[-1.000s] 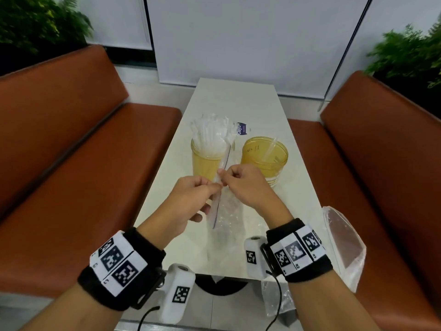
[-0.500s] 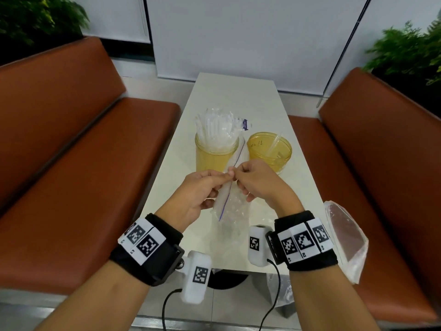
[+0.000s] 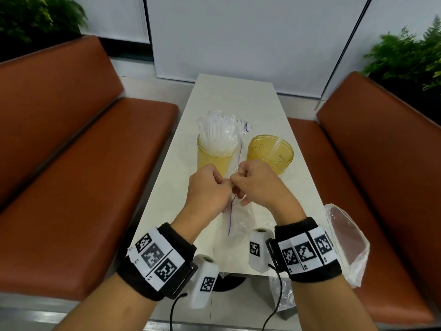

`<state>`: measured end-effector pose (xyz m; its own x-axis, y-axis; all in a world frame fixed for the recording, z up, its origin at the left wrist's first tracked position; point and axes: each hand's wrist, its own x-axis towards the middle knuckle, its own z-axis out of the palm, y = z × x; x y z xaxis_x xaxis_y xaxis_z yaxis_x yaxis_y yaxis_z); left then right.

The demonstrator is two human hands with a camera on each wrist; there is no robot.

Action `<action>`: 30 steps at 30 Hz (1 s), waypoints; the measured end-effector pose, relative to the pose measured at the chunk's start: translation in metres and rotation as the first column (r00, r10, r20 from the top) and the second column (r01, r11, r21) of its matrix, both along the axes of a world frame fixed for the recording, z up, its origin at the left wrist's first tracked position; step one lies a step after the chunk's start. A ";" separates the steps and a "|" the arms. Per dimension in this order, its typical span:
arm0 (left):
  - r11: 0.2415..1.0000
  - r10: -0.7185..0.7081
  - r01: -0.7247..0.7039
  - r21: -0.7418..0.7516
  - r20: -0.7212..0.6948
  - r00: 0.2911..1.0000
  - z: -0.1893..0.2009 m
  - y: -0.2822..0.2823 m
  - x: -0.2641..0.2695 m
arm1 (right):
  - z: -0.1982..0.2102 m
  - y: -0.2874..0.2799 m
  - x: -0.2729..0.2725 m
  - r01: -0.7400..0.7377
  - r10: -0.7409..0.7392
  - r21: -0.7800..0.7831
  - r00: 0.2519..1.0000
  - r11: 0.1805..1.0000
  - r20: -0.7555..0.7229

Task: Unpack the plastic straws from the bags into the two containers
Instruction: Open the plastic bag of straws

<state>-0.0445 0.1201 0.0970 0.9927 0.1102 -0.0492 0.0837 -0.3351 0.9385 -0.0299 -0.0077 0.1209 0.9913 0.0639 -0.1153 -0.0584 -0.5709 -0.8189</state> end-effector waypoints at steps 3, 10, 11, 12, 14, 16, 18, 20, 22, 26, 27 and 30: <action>0.986 -0.065 0.042 -0.162 -0.143 0.988 0.008 0.008 0.005 | 0.003 -0.003 0.002 0.043 -0.041 0.119 0.999 0.992 -0.019; 0.987 -0.071 0.051 -0.153 -0.125 0.990 0.009 0.012 0.011 | 0.007 -0.004 0.006 0.004 -0.006 0.053 0.999 0.999 0.032; 0.990 -0.051 0.035 -0.140 -0.113 0.992 0.008 0.010 0.010 | 0.005 -0.001 0.006 0.001 0.000 -0.008 0.997 1.000 0.081; 0.993 -0.032 0.021 -0.115 -0.094 0.995 0.007 0.007 0.010 | 0.003 0.001 0.006 -0.002 0.010 -0.062 0.992 0.998 0.123; 0.999 0.019 -0.021 -0.049 -0.038 0.999 0.005 0.008 0.009 | 0.003 0.003 0.003 0.016 0.005 -0.114 0.985 0.993 0.174; 0.998 0.070 -0.070 0.001 0.010 0.998 0.006 0.015 0.011 | 0.007 0.001 0.002 0.046 -0.021 -0.120 0.979 0.992 0.202; 0.999 0.029 -0.031 0.041 0.041 0.999 0.011 0.022 0.011 | 0.013 0.002 0.002 0.043 0.006 -0.214 0.975 0.976 0.221; 0.987 -0.060 0.044 0.151 0.099 0.993 0.017 0.028 0.009 | 0.020 0.003 0.003 0.068 0.036 -0.424 0.972 0.903 0.232; 0.950 -0.115 0.074 0.302 0.119 0.986 0.022 0.032 0.011 | 0.026 0.002 0.007 0.137 0.026 -0.597 0.967 0.791 0.255; 0.833 -0.085 0.033 0.552 0.070 0.994 0.025 0.043 0.018 | 0.032 0.000 0.008 0.169 -0.018 -0.758 0.979 0.630 0.204; 0.819 -0.071 0.012 0.574 0.081 0.994 0.026 0.044 0.018 | 0.031 0.002 0.009 0.161 -0.030 -0.776 0.983 0.610 0.180; 0.783 -0.055 -0.008 0.622 0.082 0.995 0.030 0.047 0.018 | 0.032 0.006 0.014 0.140 -0.054 -0.795 0.989 0.590 0.134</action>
